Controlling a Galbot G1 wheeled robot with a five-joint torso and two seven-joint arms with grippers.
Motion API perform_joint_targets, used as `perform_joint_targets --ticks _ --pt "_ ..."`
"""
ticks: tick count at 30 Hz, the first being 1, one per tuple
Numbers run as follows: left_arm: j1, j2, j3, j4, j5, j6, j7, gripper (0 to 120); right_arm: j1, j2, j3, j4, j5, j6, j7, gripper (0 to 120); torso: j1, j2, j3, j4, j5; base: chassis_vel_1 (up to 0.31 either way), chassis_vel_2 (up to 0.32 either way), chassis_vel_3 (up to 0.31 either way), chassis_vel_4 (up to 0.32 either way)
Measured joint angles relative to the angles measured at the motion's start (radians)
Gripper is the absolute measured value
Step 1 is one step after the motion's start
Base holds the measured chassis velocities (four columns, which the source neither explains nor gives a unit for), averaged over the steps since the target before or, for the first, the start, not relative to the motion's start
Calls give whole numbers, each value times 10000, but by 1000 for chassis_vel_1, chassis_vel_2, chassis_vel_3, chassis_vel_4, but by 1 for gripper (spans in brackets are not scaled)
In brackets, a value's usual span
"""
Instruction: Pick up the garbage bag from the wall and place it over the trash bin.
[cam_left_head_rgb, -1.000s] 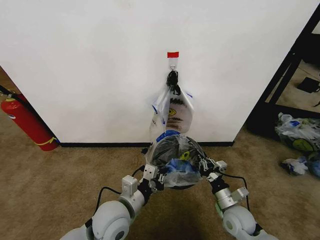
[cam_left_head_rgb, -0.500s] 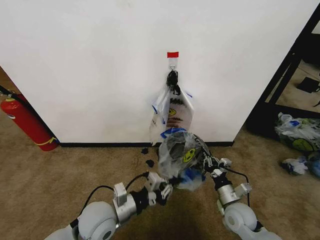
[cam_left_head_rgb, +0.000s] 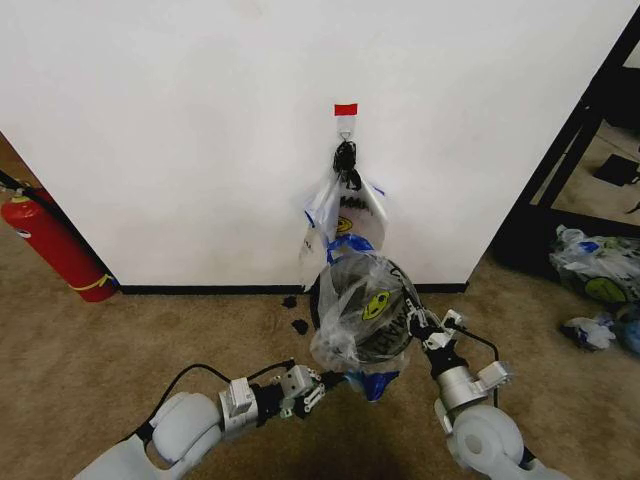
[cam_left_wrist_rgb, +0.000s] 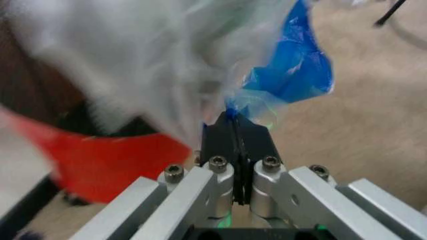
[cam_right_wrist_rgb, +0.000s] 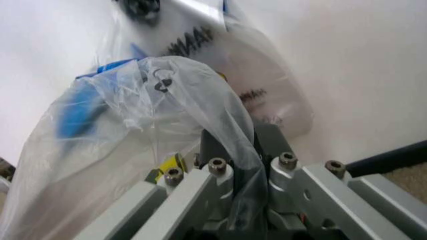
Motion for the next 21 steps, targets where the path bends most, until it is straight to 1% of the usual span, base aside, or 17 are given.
perform_joint_targets --ticks 4,6,9,14,18,19,20,21 --pt "-61 64 -79 264 58 50 -28 0 -39 -159 60 -97 -3 -118 -91 1 0 0 0 0 0 0 0 0 0" --pt "-102 125 -150 502 -36 73 -39 0 -88 -348 145 -235 -5 -285 -382 1 0 0 0 0 1 0 0 0 0" --pt "-97 149 -181 621 -225 146 39 0 -91 -543 228 -502 -26 -407 -920 1 0 0 0 0 1 0 0 0 0" --pt "-23 105 -183 649 -322 224 92 0 34 -582 304 -949 -216 -374 -1557 1 0 0 0 0 0 0 0 0 0" --pt "9 98 -183 649 -325 177 92 0 73 -519 310 -996 -214 -315 -1596 1 0 0 0 0 1 0 0 0 0" --pt "12 95 -188 720 -325 47 88 7 95 -461 314 -1015 -203 -255 -1597 1 0 0 0 0 1 0 0 0 0" --pt "12 95 -194 756 -325 2 87 8 102 -442 318 -1019 -195 -235 -1597 1 0 0 0 0 1 0 0 0 0" --pt "6 94 -243 938 -326 -239 88 13 120 -399 347 -1020 -136 -188 -1553 1 0 0 0 0 0 0 0 0 0"
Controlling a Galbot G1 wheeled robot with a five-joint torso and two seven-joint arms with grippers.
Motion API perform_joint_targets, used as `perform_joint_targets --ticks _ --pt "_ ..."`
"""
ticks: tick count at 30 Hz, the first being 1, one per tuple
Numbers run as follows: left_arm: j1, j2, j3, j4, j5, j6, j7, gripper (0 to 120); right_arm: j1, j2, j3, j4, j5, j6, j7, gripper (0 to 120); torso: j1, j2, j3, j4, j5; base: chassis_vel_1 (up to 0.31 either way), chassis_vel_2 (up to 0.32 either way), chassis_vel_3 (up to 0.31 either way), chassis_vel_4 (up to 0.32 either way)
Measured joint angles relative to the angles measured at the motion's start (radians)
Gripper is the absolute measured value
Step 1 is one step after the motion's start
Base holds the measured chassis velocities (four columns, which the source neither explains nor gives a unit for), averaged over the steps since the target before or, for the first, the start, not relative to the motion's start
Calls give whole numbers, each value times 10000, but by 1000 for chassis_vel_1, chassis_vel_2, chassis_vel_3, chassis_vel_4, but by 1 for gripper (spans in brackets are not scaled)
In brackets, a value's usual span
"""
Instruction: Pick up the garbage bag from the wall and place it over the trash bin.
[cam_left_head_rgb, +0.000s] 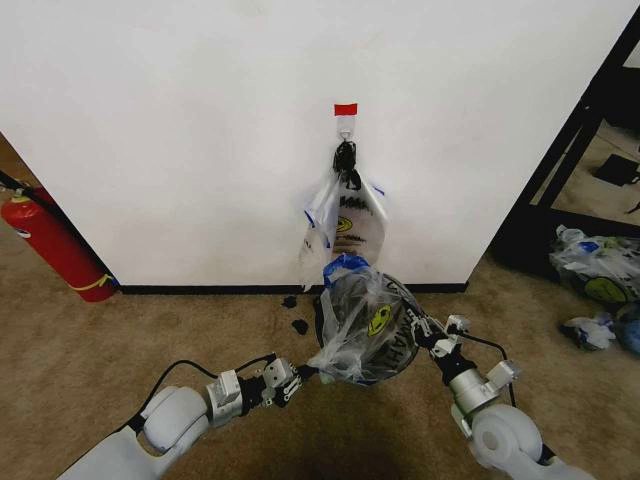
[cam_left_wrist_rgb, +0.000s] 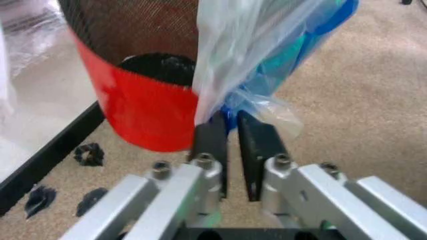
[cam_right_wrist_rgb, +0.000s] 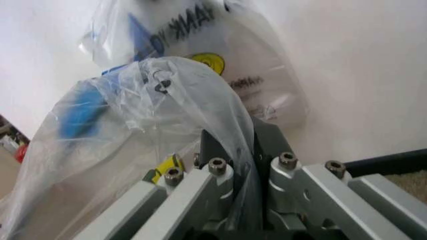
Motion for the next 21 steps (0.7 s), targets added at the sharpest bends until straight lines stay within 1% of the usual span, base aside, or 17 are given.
perform_joint_targets --ticks 1,3,4,5,6,9,10,12,13,16,17,18,19,21 --pt "0 0 0 0 0 0 0 13 0 0 0 0 0 0 0 1 0 0 0 0 0 0 0 0 0" --pt "-6 8 -111 204 -130 -341 289 23 28 26 44 35 147 23 187 1 0 0 0 0 0 0 0 0 0" --pt "-22 4 -210 366 -239 -627 729 28 48 33 68 91 282 26 325 1 0 0 0 0 0 0 0 0 0" --pt "-31 -3 -248 424 -264 -744 929 30 56 38 77 124 352 26 396 1 0 0 0 0 0 0 0 0 0" --pt "-47 -26 -306 503 -306 -930 1249 34 65 48 80 162 436 27 481 1 0 0 0 0 0 0 0 0 0" --pt "-56 -46 -344 546 -349 -1047 1473 36 73 65 80 194 505 27 552 1 0 0 0 0 -1 0 0 0 0" --pt "-64 -76 -400 602 -437 -1208 1827 45 81 93 80 228 576 29 638 1 0 0 0 0 -2 0 0 0 0" --pt "-64 -110 -480 652 -510 -1360 2261 51 91 135 70 245 628 45 725 1 0 0 0 0 -2 0 0 0 0" --pt "-60 -136 -545 674 -499 -1419 2463 57 96 161 56 244 634 62 754 1 0 0 0 0 -1 0 0 0 0" --pt "-70 -245 -884 813 -102 -1626 2907 68 101 205 20 217 588 99 768 1 0 0 0 1 0 0 0 0 0" --pt "-70 -245 -884 813 -102 -1626 2907 68 101 205 20 217 588 99 768 1 0 0 0 1 0 0 0 0 0" --pt "-140 -333 -1329 1091 450 -1855 3170 76 97 211 9 107 439 153 674 1 0 0 0 0 -1 0 0 0 0" --pt "-186 -342 -1587 1263 634 -1922 3256 79 93 204 8 59 372 183 626 1 0 0 0 0 0 0 0 0 0" --pt "-221 -337 -1883 1442 669 -1987 3283 86 92 193 9 13 314 231 596 1 0 0 0 0 0 0 0 0 0"
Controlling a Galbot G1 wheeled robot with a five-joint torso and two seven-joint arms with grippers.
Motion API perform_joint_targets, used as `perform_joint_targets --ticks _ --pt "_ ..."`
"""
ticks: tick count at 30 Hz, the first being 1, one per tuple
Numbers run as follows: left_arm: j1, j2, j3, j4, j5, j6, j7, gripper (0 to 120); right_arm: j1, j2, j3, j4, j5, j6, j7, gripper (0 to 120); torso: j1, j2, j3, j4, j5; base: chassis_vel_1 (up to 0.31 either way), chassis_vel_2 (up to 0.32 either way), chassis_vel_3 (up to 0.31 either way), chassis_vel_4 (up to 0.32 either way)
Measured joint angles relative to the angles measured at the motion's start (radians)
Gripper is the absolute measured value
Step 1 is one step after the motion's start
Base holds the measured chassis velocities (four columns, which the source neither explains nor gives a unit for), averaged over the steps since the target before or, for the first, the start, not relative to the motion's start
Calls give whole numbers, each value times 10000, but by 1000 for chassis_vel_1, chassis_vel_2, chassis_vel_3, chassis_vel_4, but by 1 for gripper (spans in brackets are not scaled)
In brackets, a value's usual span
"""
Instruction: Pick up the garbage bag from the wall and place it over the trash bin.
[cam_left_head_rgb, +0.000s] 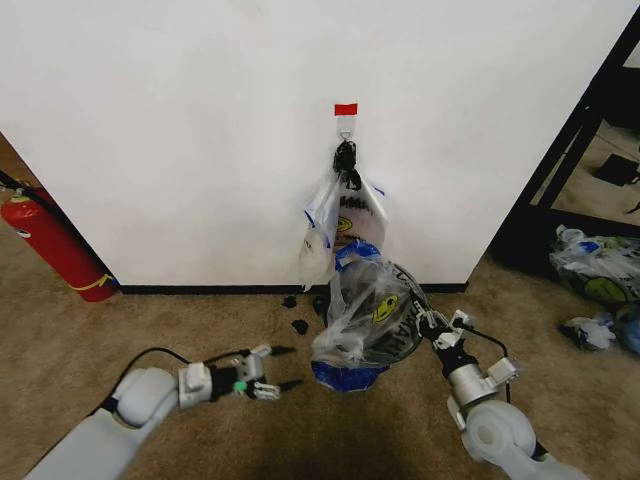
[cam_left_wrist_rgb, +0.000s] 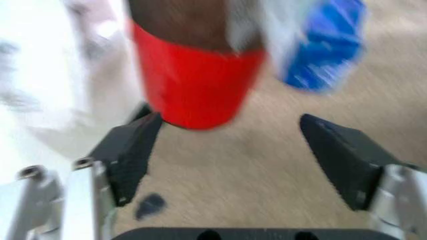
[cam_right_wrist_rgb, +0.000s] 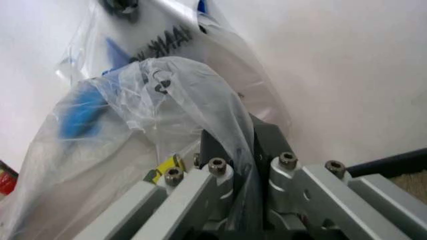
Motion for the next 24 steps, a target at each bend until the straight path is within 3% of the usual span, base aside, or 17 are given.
perform_joint_targets --ticks 3,5,8,9,10,11,12,14,17,24 --pt "32 -252 -730 48 -580 -4 -76 98 20 25 3 -145 -204 161 -154 1 0 0 0 1 2 0 0 0 0" --pt "47 -380 -849 -80 -941 67 -332 99 21 27 2 -208 -316 217 -269 1 0 0 0 3 -1 0 0 0 0" --pt "95 -638 -582 -1064 -2527 711 -2755 100 3 28 -55 -500 -760 485 -1156 1 0 0 -1 0 5 0 0 0 0" --pt "68 -712 -268 -1607 -3437 1215 -4023 100 -7 25 -93 -637 -978 598 -1556 1 0 0 0 0 1 0 0 0 0" --pt "41 -740 -158 -1823 -3796 1435 -4491 100 -6 23 -105 -674 -1032 627 -1661 1 0 0 0 0 -1 0 0 0 0" --pt "-57 -819 77 -2320 -4734 2007 -5586 100 2 21 -156 -759 -1145 716 -1965 1 0 0 -1 -3 2 0 0 0 0" --pt "-57 -819 77 -2320 -4734 2007 -5586 100 2 21 -156 -759 -1145 716 -1965 1 0 0 -1 -3 2 0 0 0 0" --pt "-151 -917 251 -2765 -5852 2629 -6581 100 28 25 -207 -784 -1197 801 -2163 1 0 0 -1 -3 5 0 0 0 0" --pt "-217 -1119 392 -3756 -8224 4061 -8257 100 57 67 -267 -772 -1249 963 -2319 1 0 0 0 3 4 0 0 0 0" --pt "-172 -1332 499 -4246 -9155 4994 -9432 96 6 60 -264 -664 -1260 1099 -2534 1 -1 0 -1 1 0 0 0 0 0"
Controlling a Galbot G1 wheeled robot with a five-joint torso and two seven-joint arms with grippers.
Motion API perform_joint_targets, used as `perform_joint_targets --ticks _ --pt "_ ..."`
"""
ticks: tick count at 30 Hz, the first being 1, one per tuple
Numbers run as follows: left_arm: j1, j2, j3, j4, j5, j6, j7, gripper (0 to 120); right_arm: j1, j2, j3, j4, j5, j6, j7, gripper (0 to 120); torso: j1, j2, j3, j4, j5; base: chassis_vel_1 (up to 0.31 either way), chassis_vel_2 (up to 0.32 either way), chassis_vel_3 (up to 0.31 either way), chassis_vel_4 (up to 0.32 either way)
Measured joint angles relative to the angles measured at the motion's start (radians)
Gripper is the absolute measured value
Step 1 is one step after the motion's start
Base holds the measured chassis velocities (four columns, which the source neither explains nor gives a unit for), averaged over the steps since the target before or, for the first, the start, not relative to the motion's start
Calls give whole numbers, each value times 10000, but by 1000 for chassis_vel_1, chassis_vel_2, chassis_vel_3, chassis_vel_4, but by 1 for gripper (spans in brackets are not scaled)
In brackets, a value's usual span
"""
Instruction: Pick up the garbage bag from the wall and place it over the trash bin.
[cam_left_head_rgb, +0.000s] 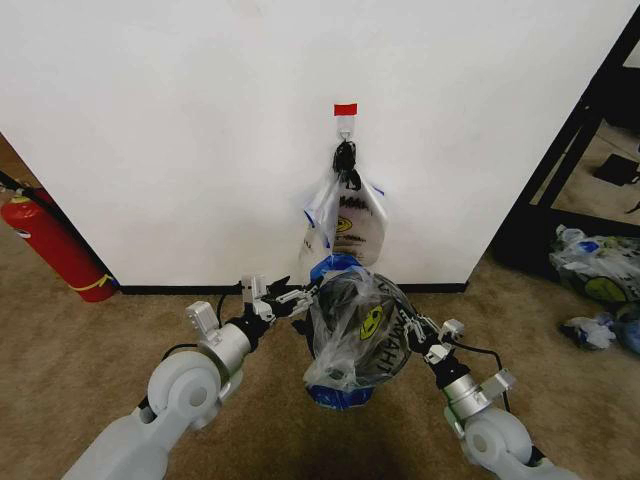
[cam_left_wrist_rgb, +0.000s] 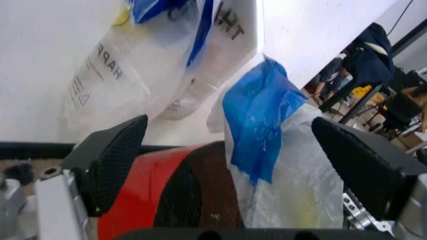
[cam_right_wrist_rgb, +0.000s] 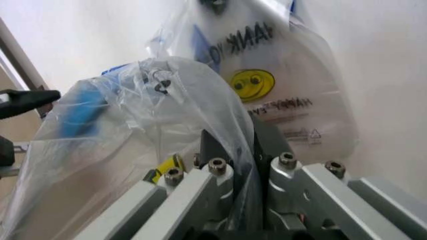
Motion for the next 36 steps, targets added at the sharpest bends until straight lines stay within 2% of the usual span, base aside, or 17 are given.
perform_joint_targets --ticks 4,9,10,15,17,19,20,21,22,23,27,28,30,33,36 --pt "18 -66 37 -38 -120 123 -147 90 -41 23 -3 85 -19 29 -31 1 0 0 0 -2 0 0 0 0 0" --pt "103 -57 20 -84 -38 233 -664 69 -48 10 -7 194 -21 37 -34 1 0 0 0 -1 -1 0 0 0 0" --pt "103 -57 20 -84 -38 233 -664 69 -48 10 -7 194 -21 37 -34 1 0 0 0 -1 -1 0 0 0 0" --pt "177 -13 -19 -132 151 203 -676 48 -46 -11 15 242 -4 46 -14 1 0 0 0 -1 -1 0 0 0 0" --pt "176 -14 -19 -121 188 165 -673 45 -46 -13 16 245 -2 47 -10 1 0 0 0 -1 0 0 0 0 0" --pt "170 -14 -29 -78 236 54 -661 34 -45 -24 16 247 4 47 -2 1 0 0 0 -1 -1 0 0 0 0" --pt "168 -11 -38 -67 246 33 -652 34 -45 -29 16 246 5 47 -2 1 0 0 0 -1 -1 0 0 0 0" --pt "165 17 -64 -35 267 -2 -621 26 -45 -38 16 246 7 47 -2 1 0 0 0 -1 0 0 0 0 0" --pt "164 28 -70 -27 272 -9 -611 25 -45 -41 16 245 8 48 -2 1 0 0 0 -1 0 0 0 0 0" --pt "146 105 -117 26 306 -32 -524 19 -46 -59 19 235 25 47 -8 1 0 0 0 -1 0 0 0 0 0" --pt "116 266 -177 132 468 -34 -242 11 -46 -80 25 221 112 47 -13 1 0 0 0 -1 -1 0 0 0 0" --pt "108 310 -189 164 529 -33 -157 4 -47 -83 25 221 135 47 -13 1 0 0 0 -1 0 0 0 0 0" --pt "72 452 -207 289 753 -33 139 0 -45 -98 28 221 270 36 -13 1 0 0 0 -1 0 0 0 0 0" --pt "12 621 -209 497 1151 -55 517 0 -37 -125 28 231 574 -44 -15 1 0 0 0 -1 -1 0 0 0 0" --pt "-292 859 -126 1077 2397 -453 1540 0 -28 -237 29 325 1447 -384 -147 1 0 0 1 0 -2 0 0 0 0"
